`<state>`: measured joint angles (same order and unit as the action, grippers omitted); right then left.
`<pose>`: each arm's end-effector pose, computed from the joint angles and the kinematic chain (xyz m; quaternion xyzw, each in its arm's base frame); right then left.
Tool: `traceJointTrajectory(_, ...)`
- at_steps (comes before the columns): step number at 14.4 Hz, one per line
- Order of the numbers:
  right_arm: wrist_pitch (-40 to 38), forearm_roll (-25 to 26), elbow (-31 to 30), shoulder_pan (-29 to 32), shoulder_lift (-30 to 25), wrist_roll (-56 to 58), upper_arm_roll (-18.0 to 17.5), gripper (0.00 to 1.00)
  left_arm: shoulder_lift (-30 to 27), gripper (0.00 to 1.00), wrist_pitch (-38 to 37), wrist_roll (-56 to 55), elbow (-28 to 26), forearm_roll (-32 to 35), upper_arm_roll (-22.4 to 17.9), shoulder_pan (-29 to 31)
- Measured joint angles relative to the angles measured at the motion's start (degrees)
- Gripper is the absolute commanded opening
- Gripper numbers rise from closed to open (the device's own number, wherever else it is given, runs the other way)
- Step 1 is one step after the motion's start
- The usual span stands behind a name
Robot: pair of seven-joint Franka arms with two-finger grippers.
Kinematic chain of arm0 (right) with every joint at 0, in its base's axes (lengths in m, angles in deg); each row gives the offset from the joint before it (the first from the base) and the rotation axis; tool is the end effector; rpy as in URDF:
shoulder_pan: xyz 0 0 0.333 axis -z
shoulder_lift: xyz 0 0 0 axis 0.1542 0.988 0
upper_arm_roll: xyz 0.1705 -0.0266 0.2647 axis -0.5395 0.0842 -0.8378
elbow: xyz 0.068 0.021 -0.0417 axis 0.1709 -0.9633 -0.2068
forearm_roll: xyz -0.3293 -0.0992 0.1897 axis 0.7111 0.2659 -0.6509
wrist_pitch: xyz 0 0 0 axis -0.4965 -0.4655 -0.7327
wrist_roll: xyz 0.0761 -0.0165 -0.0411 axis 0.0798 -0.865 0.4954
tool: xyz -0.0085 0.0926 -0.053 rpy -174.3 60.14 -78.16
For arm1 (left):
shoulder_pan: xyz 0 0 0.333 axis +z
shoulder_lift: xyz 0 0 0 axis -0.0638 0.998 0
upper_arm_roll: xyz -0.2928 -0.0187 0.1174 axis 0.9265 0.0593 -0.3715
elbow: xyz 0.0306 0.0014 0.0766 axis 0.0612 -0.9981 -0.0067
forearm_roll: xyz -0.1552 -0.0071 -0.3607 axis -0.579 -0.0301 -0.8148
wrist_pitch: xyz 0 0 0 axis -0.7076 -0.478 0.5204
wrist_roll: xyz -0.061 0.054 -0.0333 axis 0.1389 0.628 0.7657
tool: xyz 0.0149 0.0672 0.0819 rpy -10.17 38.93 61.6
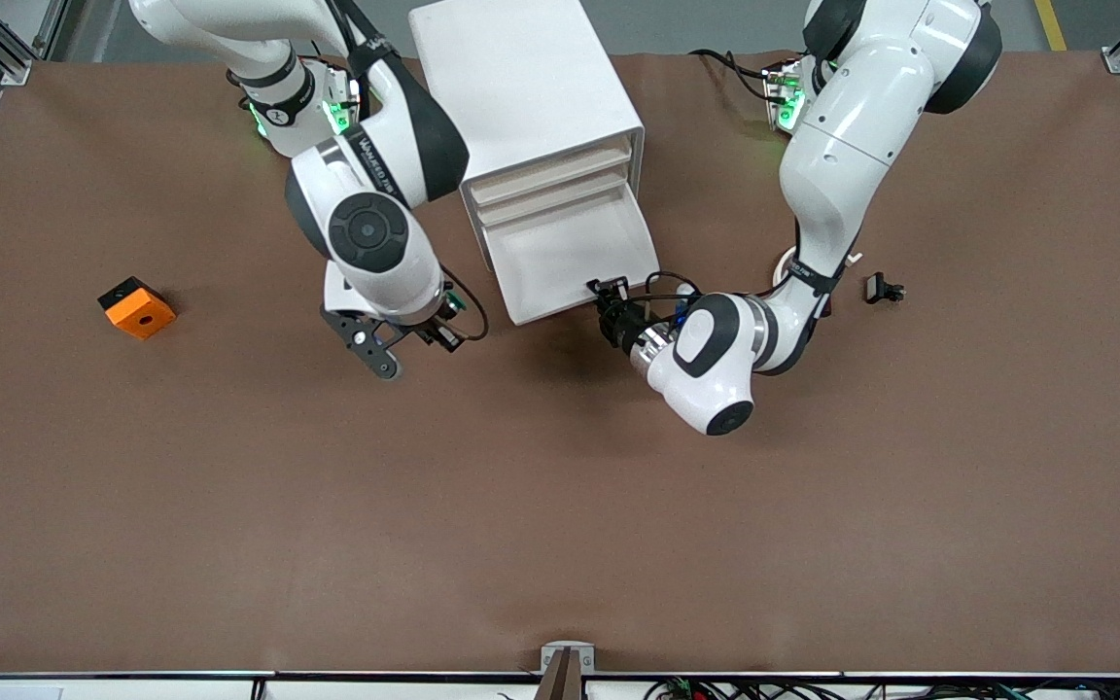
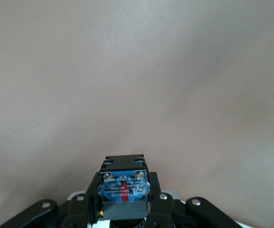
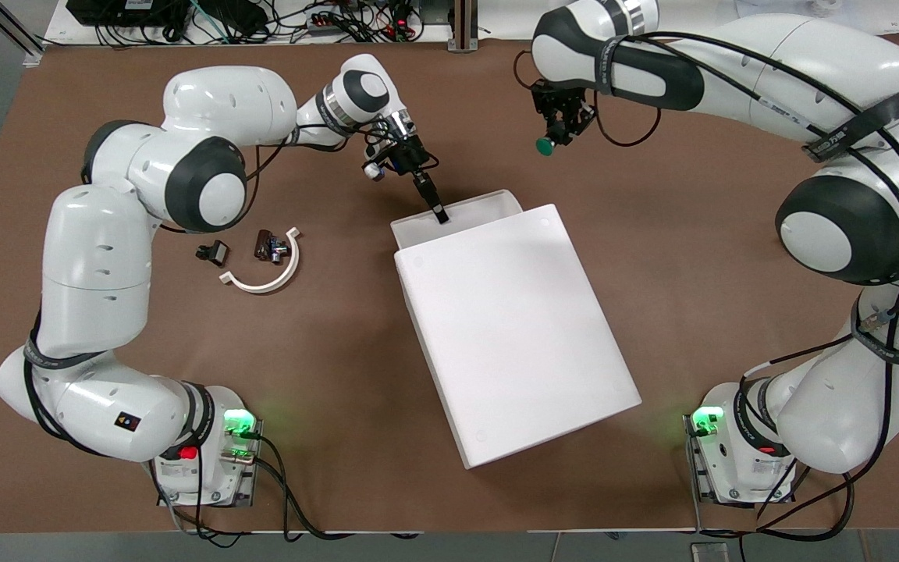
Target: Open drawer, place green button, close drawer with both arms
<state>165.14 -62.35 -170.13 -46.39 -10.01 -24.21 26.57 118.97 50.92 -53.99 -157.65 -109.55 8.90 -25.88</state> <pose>0.5421 0.3673 0.3928 0.9172 -0.3907 -0.0540 0.0570 0.5414 -0.3933 0.1708 -0.4960 -0.7052 0.4734 0.1808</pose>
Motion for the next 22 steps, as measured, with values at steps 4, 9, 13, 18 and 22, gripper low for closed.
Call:
traceJointTrajectory(4,0.1,0.0,0.2,-4.0,0.0,-6.7,0.0,0.0,-0.1,1.0,0.6,0.2,2.7,0.0,0.0,2.3)
traceJointTrajectory(9,2.5,0.0,0.2,-11.3,0.1,-19.3,-0.1,0.0,-1.9,1.0,0.6,0.4,8.1,4.0,0.0,3.6)
traceJointTrajectory(13,6.3,0.0,0.1,-16.0,1.9,-29.2,-0.1,0.0,-4.8,1.0,0.4,6.7,11.2,9.8,0.0,7.4)
traceJointTrajectory(18,13.6,0.0,0.1,-18.9,5.9,-41.2,-0.1,0.0,-10.4,1.0,-0.3,22.3,12.0,19.0,-0.1,11.1)
traceJointTrajectory(22,17.3,-0.5,0.1,-19.1,9.8,-46.9,0.0,0.0,-15.9,1.0,-1.3,40.0,12.1,32.9,0.1,11.0)
